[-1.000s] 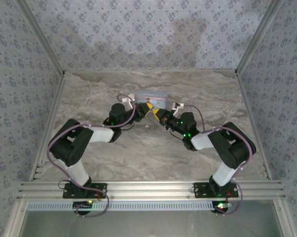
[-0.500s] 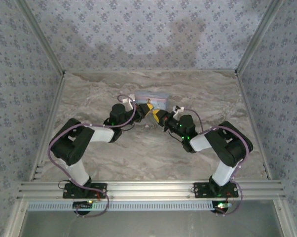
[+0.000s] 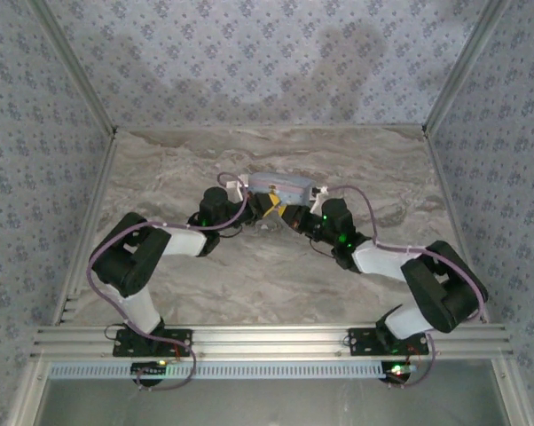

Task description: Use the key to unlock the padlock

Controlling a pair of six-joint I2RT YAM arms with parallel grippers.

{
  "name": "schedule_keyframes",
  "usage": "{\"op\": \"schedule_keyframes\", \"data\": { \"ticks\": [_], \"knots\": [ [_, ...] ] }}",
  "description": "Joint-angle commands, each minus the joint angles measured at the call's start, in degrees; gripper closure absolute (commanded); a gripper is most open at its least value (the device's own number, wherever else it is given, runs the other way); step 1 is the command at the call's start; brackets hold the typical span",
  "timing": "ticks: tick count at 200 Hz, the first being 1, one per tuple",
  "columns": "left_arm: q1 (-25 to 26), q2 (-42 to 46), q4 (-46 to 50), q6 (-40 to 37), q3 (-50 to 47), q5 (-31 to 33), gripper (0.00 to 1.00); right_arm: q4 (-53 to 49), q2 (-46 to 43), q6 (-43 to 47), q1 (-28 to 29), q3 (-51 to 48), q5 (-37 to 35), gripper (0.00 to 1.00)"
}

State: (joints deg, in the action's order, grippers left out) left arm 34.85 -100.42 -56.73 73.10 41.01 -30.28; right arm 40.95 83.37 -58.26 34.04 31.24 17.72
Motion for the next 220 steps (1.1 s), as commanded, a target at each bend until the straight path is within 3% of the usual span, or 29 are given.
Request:
{"op": "schedule_keyframes", "data": {
  "ticks": [1,99,124,220],
  "knots": [
    [7.14,1.04,-4.79,-1.56,2.82,-15.50,1.00,-1.88,-0.15,9.34,2.06,5.04,10.29,1.00],
    [8.95,-0.48,-5.95,-1.03,4.07,-17.79,1.00,16.05,4.52,-5.33,-0.90,6.29,17.14,1.00],
    [8.84,-0.06,-5.36,-1.57,3.83,-17.54,1.00,9.73,3.19,-2.63,-1.23,6.32,16.82,1.00],
    [4.36,1.90,0.41,-4.73,1.10,-8.89,1.00,-1.35,-8.21,2.99,-2.58,-3.75,13.97,0.70]
  ]
}}
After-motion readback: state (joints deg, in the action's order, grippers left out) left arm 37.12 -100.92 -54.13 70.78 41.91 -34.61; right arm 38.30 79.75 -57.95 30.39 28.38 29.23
